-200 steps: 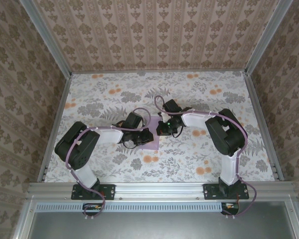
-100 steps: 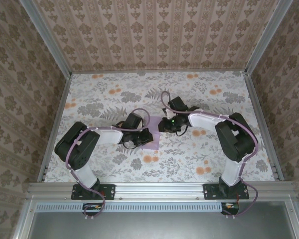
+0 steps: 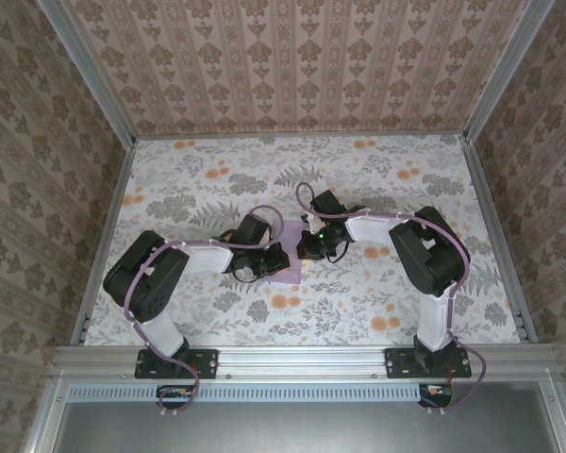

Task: Fold a paper plane with a square sheet of paper (pick it up from the middle)
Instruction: Fold the triangle a second time at the center of the table.

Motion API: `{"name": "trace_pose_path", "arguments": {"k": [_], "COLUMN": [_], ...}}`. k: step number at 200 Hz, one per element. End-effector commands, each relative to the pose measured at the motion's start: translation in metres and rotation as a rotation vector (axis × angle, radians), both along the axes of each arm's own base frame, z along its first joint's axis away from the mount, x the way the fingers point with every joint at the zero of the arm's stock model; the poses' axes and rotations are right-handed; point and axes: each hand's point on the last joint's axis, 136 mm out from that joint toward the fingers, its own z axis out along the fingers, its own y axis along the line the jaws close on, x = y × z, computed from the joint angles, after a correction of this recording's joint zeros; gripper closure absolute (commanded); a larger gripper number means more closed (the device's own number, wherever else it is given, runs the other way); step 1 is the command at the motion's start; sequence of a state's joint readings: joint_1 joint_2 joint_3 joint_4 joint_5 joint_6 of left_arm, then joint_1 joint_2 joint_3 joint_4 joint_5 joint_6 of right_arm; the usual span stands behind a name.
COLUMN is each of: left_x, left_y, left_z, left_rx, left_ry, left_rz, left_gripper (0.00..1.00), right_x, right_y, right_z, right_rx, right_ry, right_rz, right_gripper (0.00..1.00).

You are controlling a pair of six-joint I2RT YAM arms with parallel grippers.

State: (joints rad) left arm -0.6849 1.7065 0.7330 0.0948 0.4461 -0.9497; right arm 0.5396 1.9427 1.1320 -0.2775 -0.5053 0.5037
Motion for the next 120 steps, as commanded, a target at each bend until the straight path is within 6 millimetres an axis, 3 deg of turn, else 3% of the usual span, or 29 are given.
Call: {"name": "trace_pose_path", "arguments": {"k": [1,50,120], "left_x": [-0.012,0.012,0.028], "left_y": [0.011,-0.003,0.009], "left_z": [-0.014,0.033,0.025], "left_rx": [0.064,-0.008,0.034], "left_ry": [0.046,-0.087,-0.096], "left_rz": [0.008,-0.026,0.004], "left_gripper": [0.92,0.88,0.89], "right_x": [-0.002,-0.011,-0.011], "right_y": [-0.006,-0.024,-0.026], "right_z": [-0.011,-0.031,-0.036], "right_rx": [-0.056,-0.162,-0.174], "right_ry": [0.009,0.02,0.025], "right_rz": [0.015,0.045,0.053], "right_gripper": [0.95,0.96,0.96]}}
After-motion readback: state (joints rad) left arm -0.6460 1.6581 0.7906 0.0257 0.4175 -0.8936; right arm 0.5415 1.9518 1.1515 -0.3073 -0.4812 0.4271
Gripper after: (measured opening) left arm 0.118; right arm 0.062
